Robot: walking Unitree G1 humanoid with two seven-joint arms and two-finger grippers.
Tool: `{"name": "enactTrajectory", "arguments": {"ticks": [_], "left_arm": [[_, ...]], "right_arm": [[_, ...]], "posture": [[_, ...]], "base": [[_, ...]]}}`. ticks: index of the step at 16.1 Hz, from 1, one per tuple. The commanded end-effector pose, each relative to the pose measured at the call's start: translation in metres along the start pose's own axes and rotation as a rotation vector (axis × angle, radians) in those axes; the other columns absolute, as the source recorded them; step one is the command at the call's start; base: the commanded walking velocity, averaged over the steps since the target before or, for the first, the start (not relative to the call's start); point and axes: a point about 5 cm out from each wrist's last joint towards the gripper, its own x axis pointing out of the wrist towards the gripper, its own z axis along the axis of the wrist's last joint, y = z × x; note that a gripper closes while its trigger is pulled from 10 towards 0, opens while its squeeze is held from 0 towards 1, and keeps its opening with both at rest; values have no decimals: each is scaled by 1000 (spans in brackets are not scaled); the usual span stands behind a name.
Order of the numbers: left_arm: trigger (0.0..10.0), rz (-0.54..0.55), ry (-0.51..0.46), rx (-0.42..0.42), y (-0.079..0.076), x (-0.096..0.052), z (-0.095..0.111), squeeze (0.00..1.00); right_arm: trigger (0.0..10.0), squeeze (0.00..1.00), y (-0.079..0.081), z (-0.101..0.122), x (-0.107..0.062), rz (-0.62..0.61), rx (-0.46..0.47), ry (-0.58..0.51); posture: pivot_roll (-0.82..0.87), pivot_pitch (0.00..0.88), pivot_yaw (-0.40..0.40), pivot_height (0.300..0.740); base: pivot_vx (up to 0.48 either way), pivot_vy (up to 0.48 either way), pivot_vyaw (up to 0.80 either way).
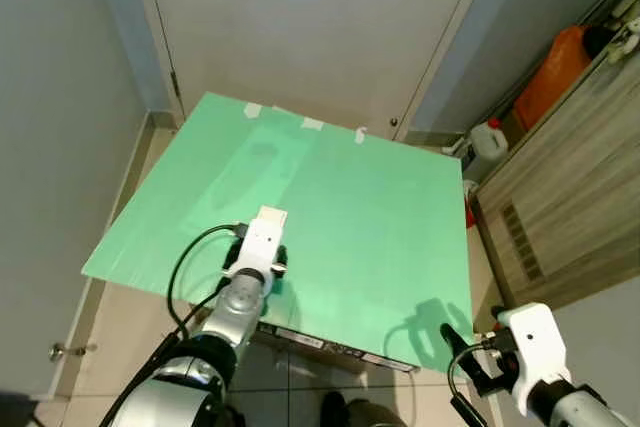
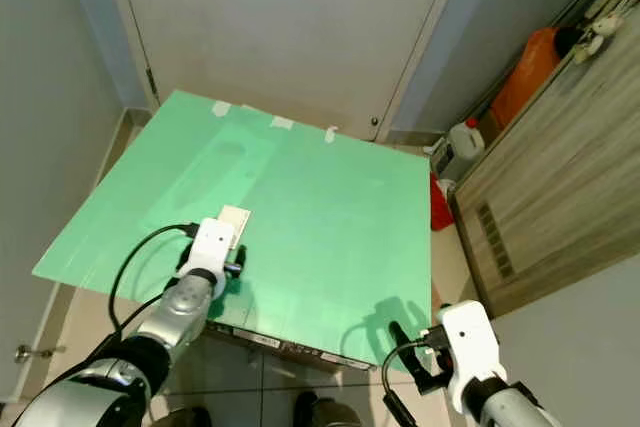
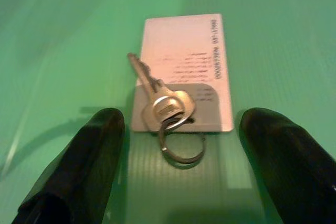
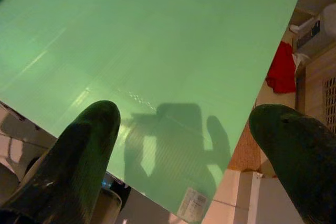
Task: Hang keys on a hook
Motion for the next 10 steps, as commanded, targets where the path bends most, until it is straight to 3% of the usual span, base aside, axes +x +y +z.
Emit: {"name": "enactTrajectory", "arguments": {"ticks": [1, 10], "left_arm": [[10000, 0, 38, 10, -6, -4, -12, 0], [10000, 14, 128, -30, 0, -9, -31, 0]], "right_arm": [[10000, 0, -3, 0, -5, -15, 6, 11], [10000, 0, -5, 1, -10, -7, -4, 28]], "posture": [[-249, 212, -134, 740], [-272, 229, -152, 740]], "base": [[0, 0, 0], [0, 0, 0]]}}
